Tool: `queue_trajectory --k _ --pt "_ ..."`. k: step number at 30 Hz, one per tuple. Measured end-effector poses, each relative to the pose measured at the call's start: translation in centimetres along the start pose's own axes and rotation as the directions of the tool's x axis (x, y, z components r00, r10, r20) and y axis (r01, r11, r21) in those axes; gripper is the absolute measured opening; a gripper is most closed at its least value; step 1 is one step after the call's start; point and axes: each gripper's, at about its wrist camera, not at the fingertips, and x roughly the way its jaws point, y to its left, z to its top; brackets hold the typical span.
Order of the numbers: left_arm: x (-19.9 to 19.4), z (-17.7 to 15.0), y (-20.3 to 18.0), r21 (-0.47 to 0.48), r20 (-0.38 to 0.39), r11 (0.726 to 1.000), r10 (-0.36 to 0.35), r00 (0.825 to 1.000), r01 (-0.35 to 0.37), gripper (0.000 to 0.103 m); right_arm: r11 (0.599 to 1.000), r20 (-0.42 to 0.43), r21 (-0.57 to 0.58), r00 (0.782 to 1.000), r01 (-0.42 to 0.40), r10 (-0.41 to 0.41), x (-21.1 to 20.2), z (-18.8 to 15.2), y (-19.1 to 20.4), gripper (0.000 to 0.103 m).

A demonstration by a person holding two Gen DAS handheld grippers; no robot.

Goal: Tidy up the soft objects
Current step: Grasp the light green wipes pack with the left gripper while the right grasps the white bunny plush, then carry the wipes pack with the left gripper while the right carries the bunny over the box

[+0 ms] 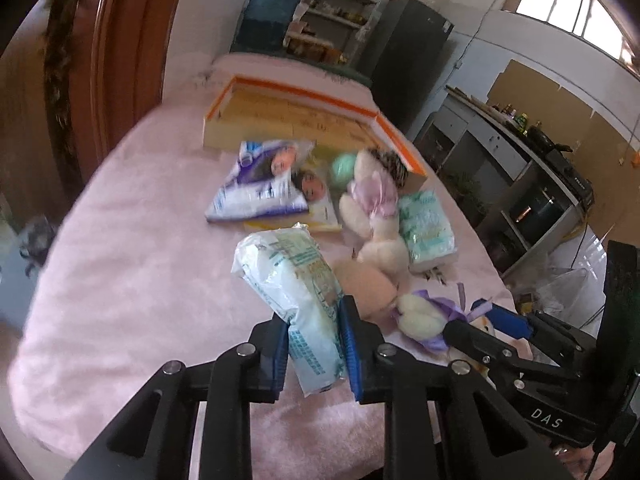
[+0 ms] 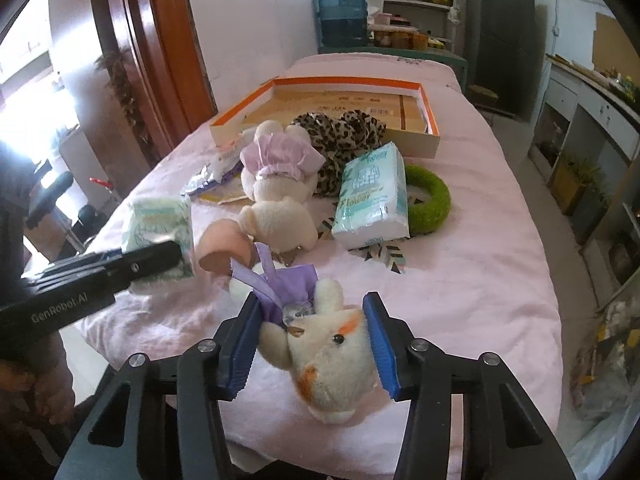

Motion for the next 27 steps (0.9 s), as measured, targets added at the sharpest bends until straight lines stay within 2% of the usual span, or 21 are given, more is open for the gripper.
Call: queue_trajectory --k 6,16,27 --pt "-2.0 1.4 0.1 0.028 0.06 0.999 0.016 0.998 -0.018 0.024 1.0 0.041 -0.005 0.999 -0.004 0.004 -1.3 0.7 0.6 0.052" --pt "-3.1 4.8 -0.2 0.069 0.108 0.997 0.018 0.994 -0.026 0.024 0.999 0.106 -0.047 0.994 0.014 -0.009 -3.0 3.7 0.9 0.052" --pt "-1.4 10.2 -0.7 0.107 0.137 0.993 0.043 0.99 -0.058 0.024 0.998 0.195 -0.05 0.98 0.04 -0.03 -3.1 10.3 -0.5 0.052"
